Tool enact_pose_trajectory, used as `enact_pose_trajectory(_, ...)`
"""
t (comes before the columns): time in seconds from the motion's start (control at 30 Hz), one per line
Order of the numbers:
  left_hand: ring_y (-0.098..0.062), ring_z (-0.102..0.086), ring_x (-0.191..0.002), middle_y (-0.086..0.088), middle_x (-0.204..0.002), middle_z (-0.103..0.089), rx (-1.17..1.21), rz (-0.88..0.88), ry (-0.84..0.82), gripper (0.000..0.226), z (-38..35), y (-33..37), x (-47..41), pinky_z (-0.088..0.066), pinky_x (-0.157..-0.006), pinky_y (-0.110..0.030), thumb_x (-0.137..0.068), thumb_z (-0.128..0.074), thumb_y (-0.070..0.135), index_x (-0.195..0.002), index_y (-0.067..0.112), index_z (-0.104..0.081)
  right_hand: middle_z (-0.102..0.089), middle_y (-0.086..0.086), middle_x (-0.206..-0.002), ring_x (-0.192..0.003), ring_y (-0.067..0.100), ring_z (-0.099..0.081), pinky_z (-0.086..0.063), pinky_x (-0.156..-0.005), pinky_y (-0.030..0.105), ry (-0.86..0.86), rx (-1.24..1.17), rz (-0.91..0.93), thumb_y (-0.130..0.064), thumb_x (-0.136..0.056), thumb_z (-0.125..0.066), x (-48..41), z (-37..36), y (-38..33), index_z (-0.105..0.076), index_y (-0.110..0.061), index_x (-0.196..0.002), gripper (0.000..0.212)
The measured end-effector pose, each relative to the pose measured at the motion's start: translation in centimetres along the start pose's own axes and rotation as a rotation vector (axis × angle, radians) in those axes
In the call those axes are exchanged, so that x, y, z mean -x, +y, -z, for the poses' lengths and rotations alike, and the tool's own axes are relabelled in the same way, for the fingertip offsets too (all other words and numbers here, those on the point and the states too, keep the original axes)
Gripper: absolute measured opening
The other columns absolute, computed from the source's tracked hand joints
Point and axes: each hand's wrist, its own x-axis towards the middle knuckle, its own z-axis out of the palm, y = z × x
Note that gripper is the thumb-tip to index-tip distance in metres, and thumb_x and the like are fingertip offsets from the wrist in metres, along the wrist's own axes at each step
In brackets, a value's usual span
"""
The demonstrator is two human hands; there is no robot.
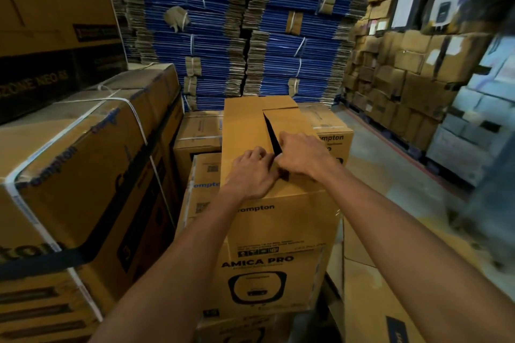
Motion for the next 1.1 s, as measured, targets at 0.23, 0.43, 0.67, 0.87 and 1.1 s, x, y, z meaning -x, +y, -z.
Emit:
enact_pose_trajectory(0.23, -0.025, -0.043, -0.134, -0.005, -0.146, -0.048, 0.011, -0.088, -0.011, 0.063, 0.3, 0.6, 0.6, -0.03, -0.114, -0.048, -0.101, -0.029, 0.066, -0.142, 0.025, -0.052, -0.064, 0.004, -0.112, -0.092, 0.024, -0.056, -0.044, -0.074, 0.036, -0.043, 0.135, 0.017, -0.026, -0.094, -0.063, -1.6, 2.2, -1.2, -0.068, -0.02, -0.119, 0.026)
enact_pose_trajectory(0.43, -0.025, -0.042, -0.138, -0.003, -0.151, -0.049, 0.095, -0.079, -0.266, 0.051, 2.2, 2.7, -1.3, -0.02, -0.119, -0.053, -0.103, -0.042, 0.057, -0.142, 0.026, -0.053, -0.063, 0.004, -0.101, -0.089, 0.022, -0.058, -0.041, -0.07, 0.034, -0.025, 0.175, 0.123, -0.023, -0.098, -0.062, -2.1, 2.3, 0.4, -0.071, -0.015, -0.107, 0.015)
enact_pose_trajectory(0.67, -0.022, -0.059, -0.11, 0.005, -0.117, -0.068, 0.252, 0.152, -0.362, 0.089, 2.8, 5.7, -4.7, -0.045, -0.105, -0.047, -0.038, -0.076, 0.069, -0.118, 0.03, -0.069, -0.065, 0.006, -0.105, -0.092, 0.025, -0.061, -0.045, -0.072, 0.037, -0.079, 0.155, 0.169, -0.027, -0.102, -0.054, -2.9, 3.2, 2.2, -0.069, -0.016, -0.108, 0.019)
enact_pose_trajectory(0.87, -0.025, -0.049, -0.12, -0.001, -0.123, -0.054, 0.132, 0.197, -0.201, 0.089, 4.9, 6.6, -4.3, -0.038, -0.109, -0.045, -0.057, -0.093, 0.049, -0.132, 0.018, -0.056, -0.062, 0.002, -0.105, -0.074, 0.017, -0.057, -0.055, -0.072, 0.037, -0.141, 0.064, 0.19, -0.027, -0.107, -0.045, -3.5, 5.6, 3.3, -0.063, -0.019, -0.117, 0.022)
enact_pose_trajectory(1.1, -0.021, -0.041, -0.117, -0.001, -0.125, -0.046, 0.021, -0.009, 0.252, 0.103, 6.0, 7.9, 0.5, -0.027, -0.101, -0.034, -0.054, -0.095, 0.051, -0.135, 0.014, -0.044, -0.061, 0.007, -0.107, -0.083, 0.026, -0.071, -0.057, -0.058, 0.029, -0.245, -0.12, 0.168, -0.024, -0.108, -0.045, -4.8, 8.2, 6.6, -0.065, -0.017, -0.107, 0.022)
